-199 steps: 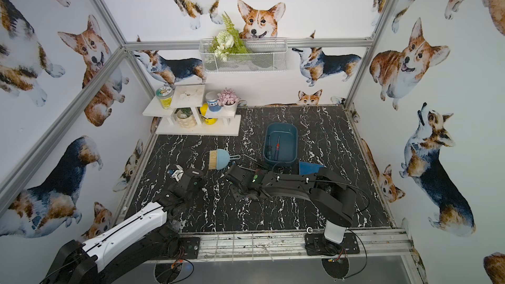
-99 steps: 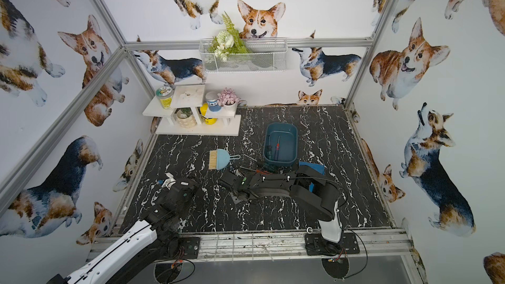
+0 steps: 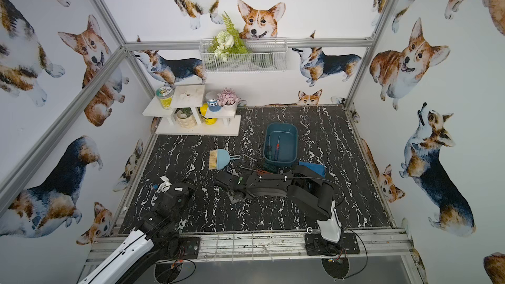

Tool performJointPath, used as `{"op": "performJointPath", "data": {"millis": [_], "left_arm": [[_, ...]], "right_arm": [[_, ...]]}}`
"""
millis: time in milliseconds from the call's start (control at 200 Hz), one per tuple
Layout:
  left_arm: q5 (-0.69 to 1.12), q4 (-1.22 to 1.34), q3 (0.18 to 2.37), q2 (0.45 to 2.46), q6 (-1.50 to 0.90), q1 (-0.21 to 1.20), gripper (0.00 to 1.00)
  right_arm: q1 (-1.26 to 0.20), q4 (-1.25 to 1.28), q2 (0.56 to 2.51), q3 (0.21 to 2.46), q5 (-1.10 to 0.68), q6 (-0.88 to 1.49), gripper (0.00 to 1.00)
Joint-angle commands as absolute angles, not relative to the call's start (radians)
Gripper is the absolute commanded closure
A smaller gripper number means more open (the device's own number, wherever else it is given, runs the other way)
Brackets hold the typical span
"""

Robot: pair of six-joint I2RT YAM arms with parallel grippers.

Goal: Put the screwdriver on the desktop into the storage box
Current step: Pick up the screwdriver from the center of the board, then place the screwdriver in the storage box.

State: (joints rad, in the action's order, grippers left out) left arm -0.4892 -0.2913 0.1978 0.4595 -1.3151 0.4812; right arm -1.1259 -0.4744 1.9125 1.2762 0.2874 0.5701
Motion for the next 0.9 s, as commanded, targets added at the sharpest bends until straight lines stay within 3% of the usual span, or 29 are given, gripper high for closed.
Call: {"op": "performJointPath", "data": {"millis": [0, 240, 420, 581, 726, 896], "left_arm": [[-0.475, -0.294, 0.205, 0.472, -1.296, 0.478, 0.54], [-0.444, -0.245, 0.294, 0.573, -1.189, 0.474, 0.54], [-0.384, -0.188, 0.343, 0.659, -1.138, 0.474, 0.54], [-0.297, -0.134, 0.367, 0.757, -1.122, 0.475, 0.54], [-0.245, -0.123, 0.397, 0.813, -1.118, 0.483, 0.54], [-0.257, -0.133, 0.398, 0.817, -1.116, 0.497, 0.54]], "right_arm": [[-1.129, -0.473, 1.848, 1.299, 0.272, 0.558, 1.00], [-0.993, -0.338, 1.589, 1.199, 0.262, 0.614, 1.00], [-0.690, -0.221, 1.442, 1.039, 0.172, 0.645, 0.99], [-0.456, -0.203, 1.506, 1.007, 0.067, 0.626, 0.99], [-0.426, -0.245, 1.619, 1.067, 0.184, 0.512, 0.99], [-0.400, -0.226, 1.690, 1.066, 0.170, 0.513, 0.99]]}}
